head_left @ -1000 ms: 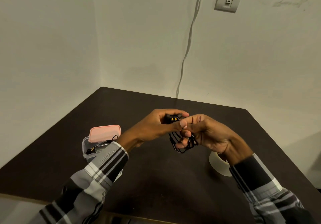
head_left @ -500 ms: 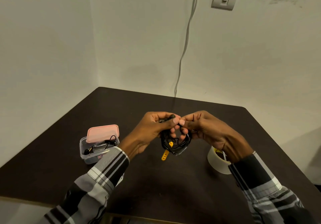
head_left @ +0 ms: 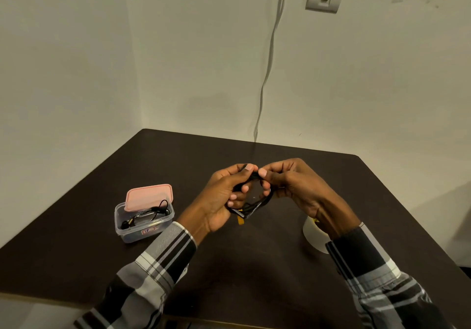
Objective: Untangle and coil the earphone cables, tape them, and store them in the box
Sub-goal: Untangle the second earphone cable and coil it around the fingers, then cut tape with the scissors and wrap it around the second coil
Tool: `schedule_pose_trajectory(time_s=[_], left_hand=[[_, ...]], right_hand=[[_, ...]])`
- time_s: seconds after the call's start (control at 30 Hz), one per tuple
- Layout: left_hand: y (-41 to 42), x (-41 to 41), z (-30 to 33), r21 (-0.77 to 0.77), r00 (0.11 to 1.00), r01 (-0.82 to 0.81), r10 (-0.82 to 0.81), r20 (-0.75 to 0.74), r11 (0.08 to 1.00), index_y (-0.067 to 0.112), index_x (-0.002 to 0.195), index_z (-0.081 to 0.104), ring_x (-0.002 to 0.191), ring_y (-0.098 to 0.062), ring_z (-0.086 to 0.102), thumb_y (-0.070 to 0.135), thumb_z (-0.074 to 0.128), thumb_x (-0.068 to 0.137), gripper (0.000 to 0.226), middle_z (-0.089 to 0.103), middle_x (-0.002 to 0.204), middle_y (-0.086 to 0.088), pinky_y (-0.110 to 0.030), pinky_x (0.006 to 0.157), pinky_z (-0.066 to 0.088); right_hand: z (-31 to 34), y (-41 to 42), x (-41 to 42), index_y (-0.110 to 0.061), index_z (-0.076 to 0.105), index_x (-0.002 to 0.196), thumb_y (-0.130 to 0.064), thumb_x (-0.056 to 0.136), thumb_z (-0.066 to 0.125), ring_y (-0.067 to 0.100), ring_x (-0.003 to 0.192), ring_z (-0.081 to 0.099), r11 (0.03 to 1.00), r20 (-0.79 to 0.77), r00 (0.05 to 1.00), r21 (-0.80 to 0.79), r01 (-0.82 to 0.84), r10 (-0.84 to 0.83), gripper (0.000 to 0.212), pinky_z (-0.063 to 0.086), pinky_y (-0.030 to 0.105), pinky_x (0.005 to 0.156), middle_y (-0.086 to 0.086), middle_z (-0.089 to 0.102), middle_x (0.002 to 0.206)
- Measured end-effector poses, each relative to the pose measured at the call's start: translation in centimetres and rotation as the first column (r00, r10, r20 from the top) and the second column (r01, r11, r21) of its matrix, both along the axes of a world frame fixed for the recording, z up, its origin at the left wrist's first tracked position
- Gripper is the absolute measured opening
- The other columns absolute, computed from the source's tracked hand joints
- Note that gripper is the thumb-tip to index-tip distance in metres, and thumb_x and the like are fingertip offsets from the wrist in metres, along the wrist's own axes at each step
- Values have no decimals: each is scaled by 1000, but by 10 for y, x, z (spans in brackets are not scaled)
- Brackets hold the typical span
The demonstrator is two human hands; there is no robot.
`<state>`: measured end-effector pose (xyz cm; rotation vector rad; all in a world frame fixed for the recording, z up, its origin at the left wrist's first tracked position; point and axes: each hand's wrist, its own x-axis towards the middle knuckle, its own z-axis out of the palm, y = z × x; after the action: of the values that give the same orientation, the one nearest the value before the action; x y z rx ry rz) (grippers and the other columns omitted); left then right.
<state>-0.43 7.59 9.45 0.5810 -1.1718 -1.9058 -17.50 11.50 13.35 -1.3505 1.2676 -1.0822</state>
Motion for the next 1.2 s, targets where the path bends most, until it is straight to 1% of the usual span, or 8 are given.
schedule_pose_trajectory(time_s=[0.23,0.4,0.53,0.67,0.77,0.83,0.97,1.2], left_hand=[[-5,5,-2,-82,965,-68,86,246,994,10,92,59,39,-5,31,24,57,97,15,51,62,-6,-15,33,26],[-7,9,0,-21,951,77,-67,303,997,4,96,64,39,-5,32,25,49,98,26,54,61,-8,-15,35,27],[-6,14,2,71,964,187,-197,177,980,8,76,58,33,-2,33,23,45,97,29,56,57,-2,-11,31,22],[-4,11,-1,113,967,255,-253,-35,960,8,74,58,36,-8,48,28,48,91,28,68,77,-15,-13,32,29],[1,13,2,96,958,285,-283,-32,954,6,105,62,68,-27,73,28,44,92,32,74,94,-18,-27,51,55],[0,16,3,83,950,311,-310,-27,947,10,118,61,95,-41,71,25,43,92,35,73,97,-13,-46,74,59],[-9,21,-1,70,957,290,-291,3,954,4,87,65,114,-50,60,22,54,90,21,64,111,-22,-61,92,49],[-11,10,-8,-35,958,286,-285,21,958,9,80,67,123,-44,55,24,55,89,22,68,116,-22,-62,102,43]], right_hand=[[-3,-2,3,-2,77,92,-6,92,66,16,62,64,998,-46,998,-47,33,-35,12,59,34,71,8,67,68],[-5,-4,2,3,76,100,-7,90,68,18,67,65,996,-67,998,-82,15,-20,15,59,33,72,16,70,76],[-8,-3,4,1,76,100,-7,91,67,17,72,64,996,-35,999,-88,-25,22,16,57,33,75,16,75,84],[-10,-5,6,0,76,104,-10,93,65,19,74,63,989,7,999,-143,-33,34,19,55,36,77,24,74,93],[-10,-5,7,2,75,105,-10,93,64,19,81,64,980,1,998,-189,-66,67,20,55,33,80,22,74,91],[-8,-4,6,1,74,106,-9,94,62,12,80,68,975,-17,994,-192,-110,108,20,57,27,76,14,76,88],[-6,-5,5,-2,74,111,-9,96,61,13,88,71,964,-126,983,-215,-157,133,21,55,21,75,11,77,94],[-1,2,-2,-13,74,114,-16,97,63,9,101,71,959,-355,935,-261,-113,14,21,57,27,89,-2,77,104]])
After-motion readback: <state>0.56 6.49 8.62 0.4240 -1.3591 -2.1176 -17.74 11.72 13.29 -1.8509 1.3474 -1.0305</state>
